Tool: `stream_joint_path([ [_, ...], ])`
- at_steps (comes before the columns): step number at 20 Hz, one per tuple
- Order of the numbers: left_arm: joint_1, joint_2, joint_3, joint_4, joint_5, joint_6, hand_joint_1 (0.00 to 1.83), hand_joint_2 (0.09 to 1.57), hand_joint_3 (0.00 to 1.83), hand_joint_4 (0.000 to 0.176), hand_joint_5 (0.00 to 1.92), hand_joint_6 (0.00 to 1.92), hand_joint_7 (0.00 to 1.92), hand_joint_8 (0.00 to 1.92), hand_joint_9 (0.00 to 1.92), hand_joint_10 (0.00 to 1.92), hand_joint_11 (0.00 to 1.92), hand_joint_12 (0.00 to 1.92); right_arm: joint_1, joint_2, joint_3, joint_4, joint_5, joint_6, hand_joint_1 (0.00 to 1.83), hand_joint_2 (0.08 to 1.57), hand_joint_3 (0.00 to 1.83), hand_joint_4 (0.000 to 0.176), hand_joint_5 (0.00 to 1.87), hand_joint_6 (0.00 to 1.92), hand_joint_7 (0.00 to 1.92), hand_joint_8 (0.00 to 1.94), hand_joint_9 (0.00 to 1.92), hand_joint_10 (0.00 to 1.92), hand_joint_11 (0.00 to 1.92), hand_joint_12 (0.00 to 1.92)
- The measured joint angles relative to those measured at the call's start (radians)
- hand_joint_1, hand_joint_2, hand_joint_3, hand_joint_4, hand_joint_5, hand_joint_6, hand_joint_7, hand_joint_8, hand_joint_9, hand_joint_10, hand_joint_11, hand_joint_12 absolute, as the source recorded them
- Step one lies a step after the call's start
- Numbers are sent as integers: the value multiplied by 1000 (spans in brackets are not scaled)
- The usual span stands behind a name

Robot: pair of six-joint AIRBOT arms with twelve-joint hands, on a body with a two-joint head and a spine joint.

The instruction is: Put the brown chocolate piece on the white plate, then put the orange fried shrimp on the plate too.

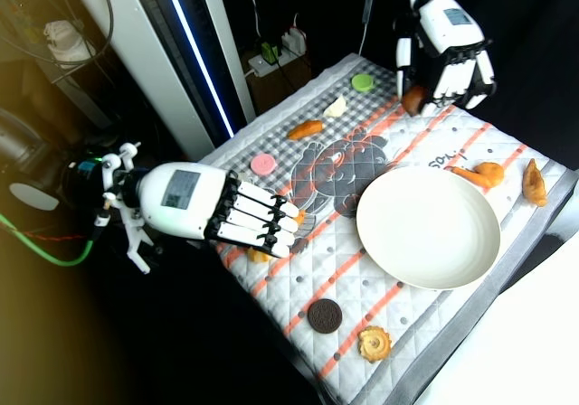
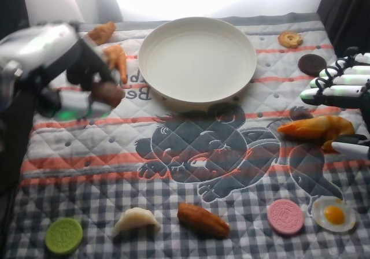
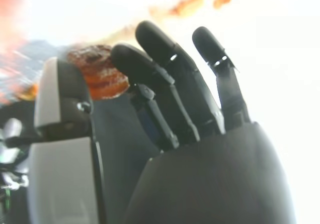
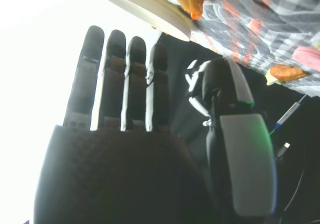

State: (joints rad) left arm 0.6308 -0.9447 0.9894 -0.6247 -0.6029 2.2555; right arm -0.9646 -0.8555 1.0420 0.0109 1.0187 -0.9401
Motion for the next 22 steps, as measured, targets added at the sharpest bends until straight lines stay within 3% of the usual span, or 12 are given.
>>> stream_joint_path([
  [2, -92, -63, 70, 26, 48, 0, 1255, 1044, 0, 0, 1238, 407, 1042, 1072, 751, 1030, 313, 1465, 0, -2, 2, -5, 2, 0, 658, 1266, 0, 23, 496, 0, 477, 0, 438, 0, 255, 418],
  [3, -127, -99, 114, 28, 78, 0, 1255, 1044, 0, 0, 1238, 407, 1042, 1072, 751, 1030, 313, 1465, 0, -5, 8, -6, 2, 0, 658, 1266, 0, 23, 496, 0, 477, 0, 438, 0, 255, 418],
  [4, -158, -153, 176, 21, 121, -1, 1277, 1021, 0, 0, 1284, 295, 1182, 835, 954, 698, 342, 1235, 2, -13, 16, 0, 0, 0, 680, 1262, 0, 46, 485, 0, 458, 0, 419, 0, 239, 417],
  [6, -187, -235, 267, -10, 199, 2, 1287, 1019, 0, 0, 1291, 239, 1193, 844, 1023, 701, 348, 1293, 13, -24, 25, -3, -6, 0, 661, 1274, 0, 52, 486, 0, 461, 0, 418, 1, 211, 463],
  [8, -203, -297, 342, -51, 277, 3, 1280, 1038, 2, 0, 1303, 205, 1099, 1014, 865, 970, 270, 1479, 27, -39, 33, -12, 0, 0, 645, 1273, 0, 62, 485, 0, 463, 0, 424, 2, 211, 482],
  [9, -214, -326, 384, -73, 308, 2, 1254, 1079, 0, 0, 1089, 607, 1068, 1026, 770, 924, 188, 1493, 38, -50, 40, -21, 1, 0, 649, 1270, 1, 63, 489, 0, 467, 0, 428, 0, 190, 536],
  [10, -217, -338, 404, -79, 320, 3, 1087, 1069, 3, 121, 1059, 804, 956, 534, 769, 623, 151, 1355, 41, -59, 45, -23, 2, 0, 662, 1269, 0, 54, 495, 1, 472, 1, 432, 1, 184, 552],
  [11, -219, -347, 417, -84, 322, 3, 1023, 970, 0, 49, 868, 320, 917, 294, 745, 453, 86, 1340, 42, -63, 45, -20, -2, 0, 656, 1274, 2, 54, 492, 0, 470, 0, 426, 0, 171, 556],
  [12, -219, -352, 425, -91, 324, 4, 1023, 970, 0, 49, 868, 320, 917, 294, 745, 453, 86, 1340, 42, -65, 45, -23, -4, 0, 656, 1274, 2, 54, 492, 0, 470, 0, 426, 0, 171, 556],
  [14, -219, -356, 425, -94, 333, 4, 803, 897, 0, 174, 142, 6, 273, 4, 326, 49, 0, 746, 48, -66, 45, -27, -6, 0, 692, 1274, 0, 64, 494, 3, 492, 5, 452, 7, 181, 587],
  [19, -185, -323, 359, -85, 289, -63, 638, 840, 0, 176, 0, 0, 45, 0, 165, 0, 34, 682, 52, -66, 50, -23, -2, 0, 735, 1242, 0, 45, 497, 2, 491, 0, 448, 1, 168, 595],
  [22, -136, -261, 282, 49, 246, -274, 679, 867, 2, 176, 0, 0, 9, 3, 76, 0, 0, 616, 52, -67, 54, -22, -3, 0, 775, 1205, 1, 56, 502, 0, 490, 0, 428, 0, 114, 653],
])
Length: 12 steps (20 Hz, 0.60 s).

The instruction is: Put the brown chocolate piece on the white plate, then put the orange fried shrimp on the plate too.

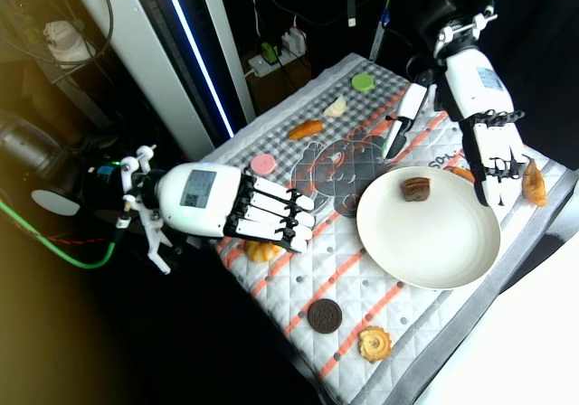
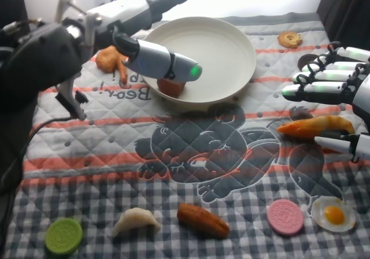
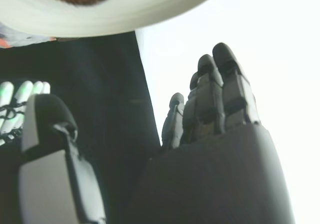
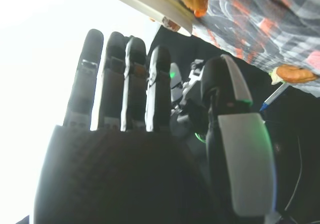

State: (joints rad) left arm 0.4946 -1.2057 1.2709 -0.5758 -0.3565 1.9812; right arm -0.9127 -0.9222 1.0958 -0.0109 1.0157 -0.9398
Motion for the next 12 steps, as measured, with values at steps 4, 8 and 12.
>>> stream_joint_path([
  [4, 135, 191, -221, 151, -206, -184, 956, 805, 0, 176, 0, 0, 0, 0, 2, 0, 0, 258, 16, -11, 21, 28, -13, 0, 871, 1141, 0, 66, 543, 4, 530, 5, 479, 6, 101, 790],
  [8, 272, 308, -319, 260, -370, -432, 944, 812, 3, 154, 0, 0, 0, 0, 0, 0, 0, 87, 38, -37, 45, 29, -68, 0, 941, 1092, 0, 47, 595, 2, 600, 4, 568, 9, 156, 890],
  [12, 347, 362, -338, 296, -473, -615, 819, 837, 0, 153, 0, 1, 34, 2, 54, 3, 0, 360, 37, -53, 73, 61, -136, 3, 957, 1051, 0, 38, 631, 3, 646, 3, 618, 5, 227, 841],
])
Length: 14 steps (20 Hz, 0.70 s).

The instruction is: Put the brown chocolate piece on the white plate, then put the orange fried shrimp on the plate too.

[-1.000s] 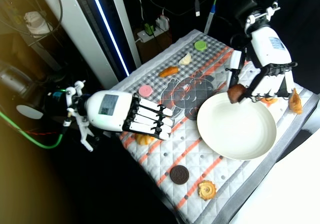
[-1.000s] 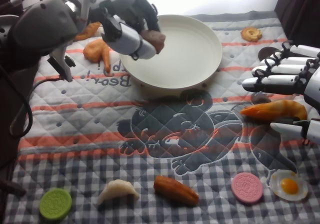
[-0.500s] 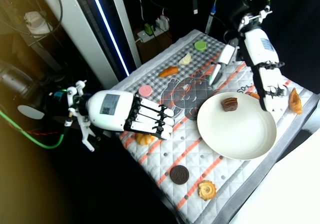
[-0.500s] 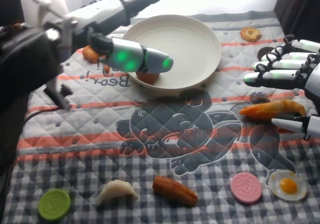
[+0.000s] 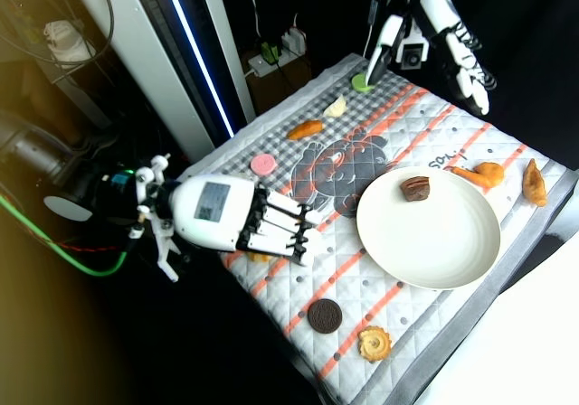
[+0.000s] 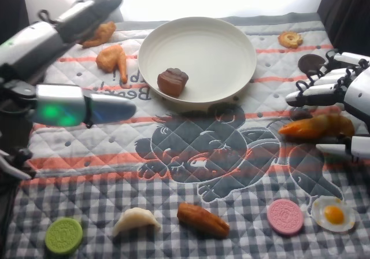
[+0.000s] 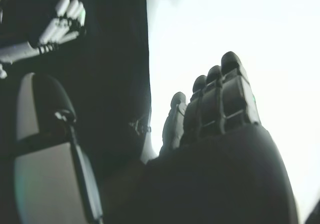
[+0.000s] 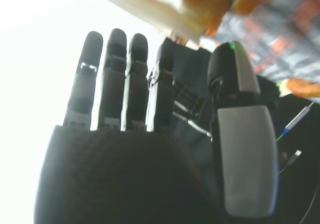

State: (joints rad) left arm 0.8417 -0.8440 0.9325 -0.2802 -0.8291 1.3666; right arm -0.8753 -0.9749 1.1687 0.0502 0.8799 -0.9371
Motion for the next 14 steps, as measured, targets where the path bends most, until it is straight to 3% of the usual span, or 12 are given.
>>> stream_joint_path([
  [3, 32, 18, -21, -12, -44, -2, 897, 800, 0, 171, 6, 1, 65, 3, 94, 8, 0, 465, 0, -3, 10, 12, -13, 1, 962, 1051, 0, 29, 634, 0, 690, 1, 677, 4, 233, 947],
  [4, 38, 18, -24, -16, -46, -2, 905, 799, 0, 172, 5, 0, 68, 1, 96, 5, 0, 440, 0, -8, 14, 9, -16, 5, 958, 1053, 0, 12, 658, 1, 721, 2, 726, 7, 264, 914],
  [5, 45, 18, -24, -14, -48, -1, 895, 815, 2, 165, 13, 1, 81, 3, 112, 6, 0, 476, 0, -16, 20, 13, -19, 5, 1022, 1054, 0, 3, 729, 4, 874, 19, 850, 31, 318, 929],
  [6, 45, 18, -24, -17, -47, -1, 887, 823, 5, 154, 21, 4, 86, 3, 116, 7, 0, 484, 0, -21, 20, 14, -22, 7, 1284, 1075, 5, 0, 818, 21, 997, 737, 954, 42, 316, 1040],
  [7, 45, 18, -24, -24, -48, -1, 861, 818, 2, 146, 35, 4, 103, 5, 139, 10, 0, 584, 0, -21, 20, 13, -22, 8, 1264, 1105, 13, 0, 864, 760, 1056, 965, 1022, 57, 335, 1110],
  [8, 45, 18, -24, -26, -51, -1, 903, 820, 1, 141, 44, 3, 92, 3, 126, 3, 0, 527, 4, -22, 20, 13, -17, 14, 1364, 1085, 9, 0, 900, 843, 1113, 853, 993, 895, 539, 1192],
  [9, 45, 18, -24, -27, -53, -1, 903, 821, 1, 137, 46, 2, 90, 2, 127, 2, 0, 518, 10, -23, 20, 16, -11, 8, 1378, 1076, 0, 0, 937, 896, 1093, 788, 1058, 1009, 769, 1223],
  [10, 47, 18, -24, -25, -58, -2, 907, 825, 2, 130, 49, 2, 92, 1, 128, 2, 0, 538, 11, -23, 20, 17, -10, 9, 1385, 1078, 2, 0, 950, 953, 1073, 758, 1033, 1063, 861, 1194],
  [12, 48, 18, -24, -34, -56, -2, 921, 825, 1, 134, 49, 0, 93, 1, 128, 1, 0, 551, 11, -23, 20, 17, -5, 12, 1388, 1079, 0, 0, 985, 931, 1056, 778, 1012, 1097, 910, 1118],
  [14, 53, 18, -24, -34, -58, -2, 926, 820, 0, 131, 66, 2, 116, 3, 160, 8, 0, 702, 11, -23, 20, 13, -5, 11, 1388, 1082, 0, 0, 980, 898, 1053, 845, 1000, 1113, 817, 1224],
])
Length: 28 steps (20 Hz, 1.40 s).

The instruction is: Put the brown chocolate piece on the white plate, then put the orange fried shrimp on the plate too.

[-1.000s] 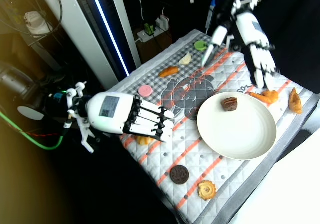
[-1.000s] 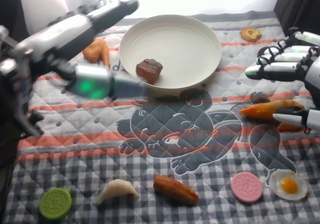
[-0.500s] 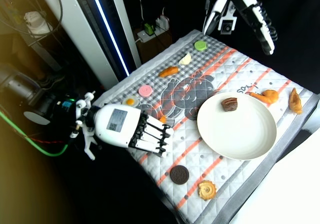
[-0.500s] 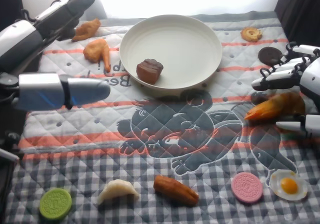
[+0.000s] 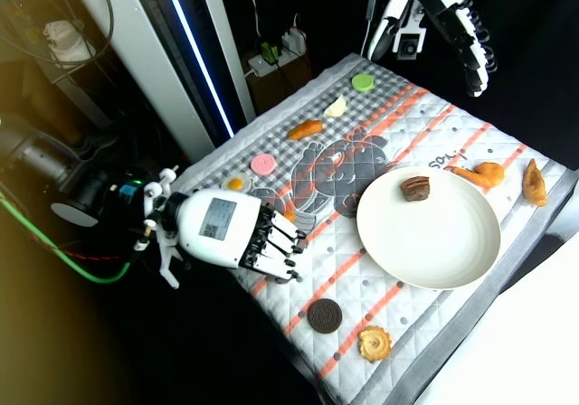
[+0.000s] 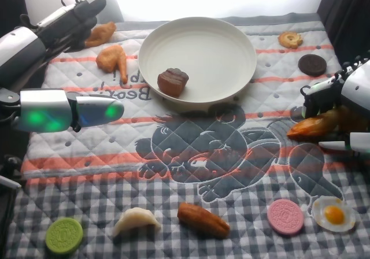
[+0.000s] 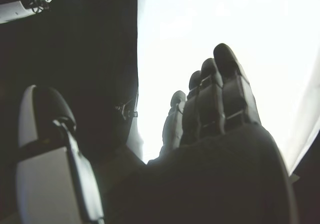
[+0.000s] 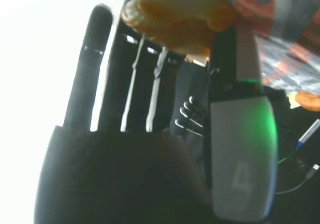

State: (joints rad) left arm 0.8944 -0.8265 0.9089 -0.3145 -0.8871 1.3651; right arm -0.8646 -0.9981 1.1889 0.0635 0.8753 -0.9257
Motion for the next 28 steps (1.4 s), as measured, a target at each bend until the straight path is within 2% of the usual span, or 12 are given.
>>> stream_joint_path([
  [6, 22, -5, 0, -12, -5, -19, 874, 835, 3, 126, 80, 0, 134, 2, 173, 4, 0, 650, 66, -21, 15, -27, -42, -8, 1258, 1082, 0, 0, 1077, 674, 1055, 1056, 953, 965, 694, 1507],
  [9, 40, -5, 0, -13, -27, -39, 848, 843, 3, 127, 83, 2, 107, 3, 119, 4, 0, 527, 161, -86, 72, -38, -56, -12, 1381, 1083, 0, 0, 997, 939, 1190, 432, 920, 1307, 712, 1497],
  [11, 40, -2, 0, -10, -28, -48, 838, 850, 3, 130, 74, 0, 96, 1, 101, 4, 0, 476, 217, -121, 100, -50, -68, -12, 1390, 1055, 2, 0, 978, 1004, 1280, 407, 998, 1004, 367, 1032],
  [13, 40, 12, -2, 8, -47, -56, 845, 854, 3, 137, 64, 0, 95, 0, 97, 2, 0, 478, 294, -173, 146, -74, -91, -13, 1395, 1043, 1, 0, 959, 1051, 1325, 282, 1084, 856, 597, 764],
  [16, 40, 16, -2, 17, -62, -58, 843, 849, 0, 134, 79, 1, 106, 1, 112, 4, 0, 506, 404, -253, 223, -112, -176, -14, 1388, 1059, 2, 0, 1006, 996, 1172, 565, 1022, 954, 728, 920],
  [18, 38, 16, -1, 31, -61, -59, 854, 839, 0, 141, 70, 0, 105, 0, 112, 2, 0, 512, 459, -297, 260, -141, -208, -14, 1393, 1051, 0, 0, 993, 984, 1234, 352, 1084, 1001, 806, 1061],
  [20, 27, 5, 14, 35, -47, -60, 836, 853, 2, 131, 74, 1, 99, 0, 116, 2, 0, 576, 476, -330, 278, -158, -238, -31, 1392, 1056, 1, 0, 983, 890, 1228, 435, 1043, 1094, 698, 1173],
  [21, 21, 4, 17, 31, -37, -60, 815, 857, 2, 138, 64, 0, 99, 0, 123, 3, 0, 613, 476, -337, 279, -167, -259, -43, 1051, 1002, 0, 0, 692, 293, 914, 185, 819, 626, 544, 1126],
  [22, 19, -1, 19, 31, -33, -60, 809, 854, 0, 138, 69, 1, 102, 1, 130, 4, 0, 640, 476, -338, 278, -186, -286, -42, 854, 943, 0, 33, 408, 66, 585, 39, 635, 304, 367, 1138],
  [23, 20, -1, 19, 35, -30, -60, 808, 859, 2, 131, 70, 1, 95, 1, 122, 1, 0, 620, 476, -338, 277, -184, -298, -45, 719, 893, 0, 131, 145, 12, 296, 7, 420, 116, 135, 1197],
  [24, 20, -1, 18, 39, -26, -61, 820, 852, 0, 130, 71, 0, 93, 1, 118, 0, 0, 595, 476, -334, 272, -176, -296, -46, 577, 843, 0, 167, 28, 2, 58, 1, 158, 26, 26, 1081],
  [28, 33, -1, 10, 18, -53, -61, 823, 840, 0, 127, 76, 1, 82, 0, 103, 0, 0, 519, 482, -295, 218, -179, -274, -48, 527, 840, 0, 176, 0, 0, 0, 0, 0, 0, 0, 47],
])
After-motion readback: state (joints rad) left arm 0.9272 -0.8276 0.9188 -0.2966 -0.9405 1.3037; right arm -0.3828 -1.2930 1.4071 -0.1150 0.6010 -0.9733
